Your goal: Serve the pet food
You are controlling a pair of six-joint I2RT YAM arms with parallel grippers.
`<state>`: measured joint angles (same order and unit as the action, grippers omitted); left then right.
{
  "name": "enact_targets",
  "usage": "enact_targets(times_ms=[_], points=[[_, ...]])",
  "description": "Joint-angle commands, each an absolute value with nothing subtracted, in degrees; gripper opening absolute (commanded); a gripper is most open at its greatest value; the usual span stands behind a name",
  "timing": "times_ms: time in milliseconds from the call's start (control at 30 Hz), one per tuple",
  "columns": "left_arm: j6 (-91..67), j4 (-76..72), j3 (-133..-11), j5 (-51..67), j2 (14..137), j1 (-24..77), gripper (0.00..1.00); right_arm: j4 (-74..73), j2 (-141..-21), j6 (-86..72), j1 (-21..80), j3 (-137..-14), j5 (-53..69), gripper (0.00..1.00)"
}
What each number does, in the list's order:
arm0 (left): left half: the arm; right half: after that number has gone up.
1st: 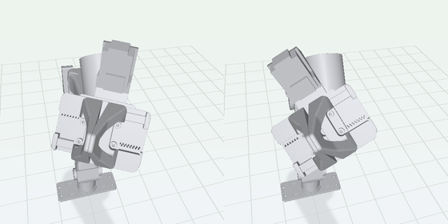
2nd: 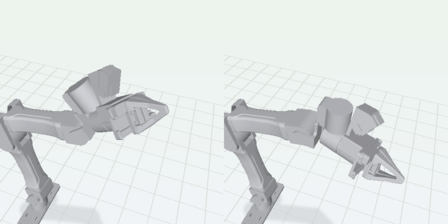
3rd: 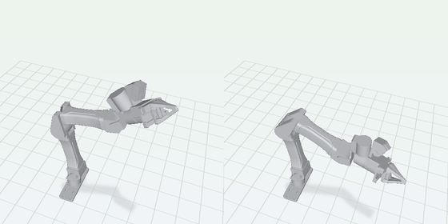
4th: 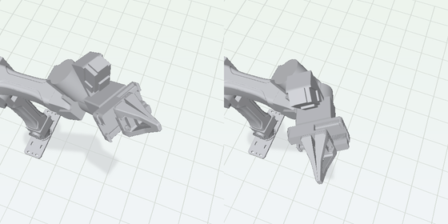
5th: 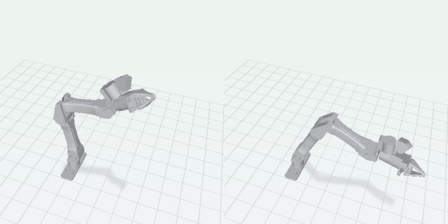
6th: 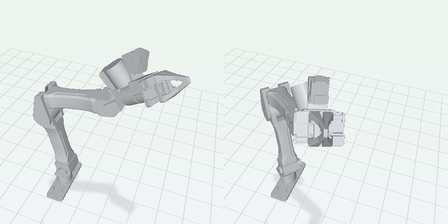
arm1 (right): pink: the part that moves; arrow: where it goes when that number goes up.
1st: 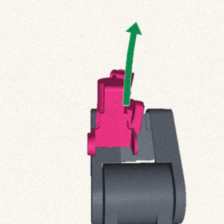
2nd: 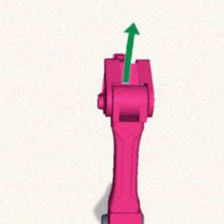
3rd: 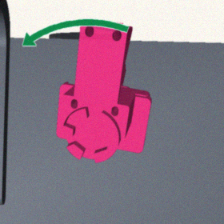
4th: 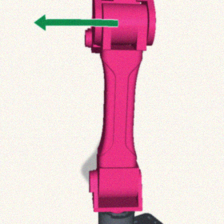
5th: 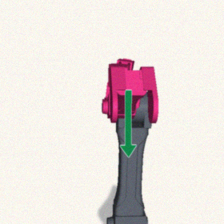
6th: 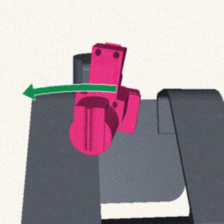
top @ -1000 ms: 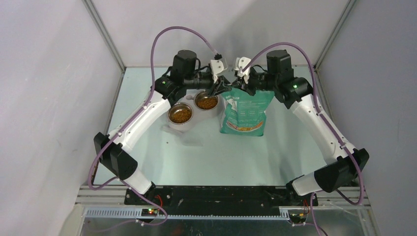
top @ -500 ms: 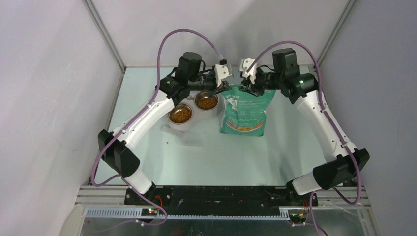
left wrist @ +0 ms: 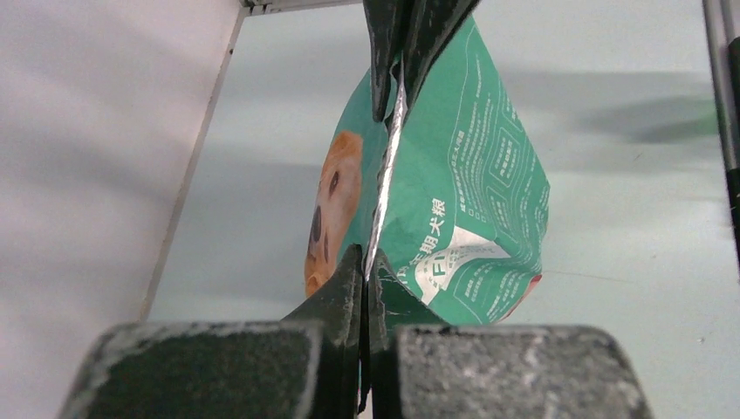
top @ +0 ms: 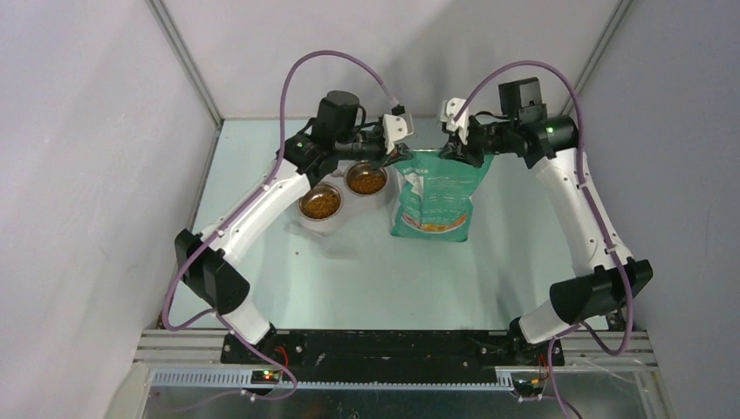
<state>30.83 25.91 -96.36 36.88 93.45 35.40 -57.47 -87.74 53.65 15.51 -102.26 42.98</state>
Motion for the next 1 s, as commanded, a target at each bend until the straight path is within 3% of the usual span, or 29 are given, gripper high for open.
enact_targets(times_ms=[0,33,133,233,367,467,500,600,867,900,933,967], points=[[34.1,31.6,-99.8,34.8,91.9,32.7,0.00,-58.2,-86.6,56.9,9.4,-107.0,35.9,0.12],[34.2,31.6,-99.8,35.0,91.9,32.7,0.00,-58.2,-86.4,57.1,9.2,-106.8,35.2,0.19],[33.5,31.2,-99.8,35.2,91.9,32.7,0.00,-58.1,-85.7,58.2,8.8,-106.1,34.5,0.19],[32.2,30.7,-99.9,35.6,91.9,32.7,0.00,-58.7,-85.7,59.0,8.0,-106.2,34.3,0.00],[32.1,30.9,-100.0,35.5,91.9,32.7,0.00,-58.2,-85.4,58.7,7.1,-106.2,33.4,0.00],[32.2,31.3,-100.1,35.6,91.7,32.7,0.00,-55.1,-84.6,57.7,6.6,-104.9,30.4,0.32],[32.1,31.3,-100.1,35.6,91.6,32.7,0.00,-54.4,-83.9,57.8,6.4,-104.3,30.0,0.35],[31.8,31.3,-100.4,35.8,91.8,32.7,0.00,-54.6,-83.3,59.4,5.0,-103.8,31.5,0.01],[30.9,29.9,-100.0,35.4,91.5,32.7,0.01,-61.0,-86.0,61.0,3.6,-108.8,34.5,0.00],[30.0,28.4,-99.5,35.6,91.3,32.7,0.06,-61.0,-86.1,60.9,3.6,-109.1,34.7,0.00],[29.5,27.7,-98.9,36.6,91.0,32.7,0.21,-61.0,-86.1,60.6,3.7,-109.2,34.9,0.00],[28.4,26.3,-98.8,37.0,91.1,33.0,0.27,-60.9,-86.0,60.2,3.7,-109.3,35.1,0.00]])
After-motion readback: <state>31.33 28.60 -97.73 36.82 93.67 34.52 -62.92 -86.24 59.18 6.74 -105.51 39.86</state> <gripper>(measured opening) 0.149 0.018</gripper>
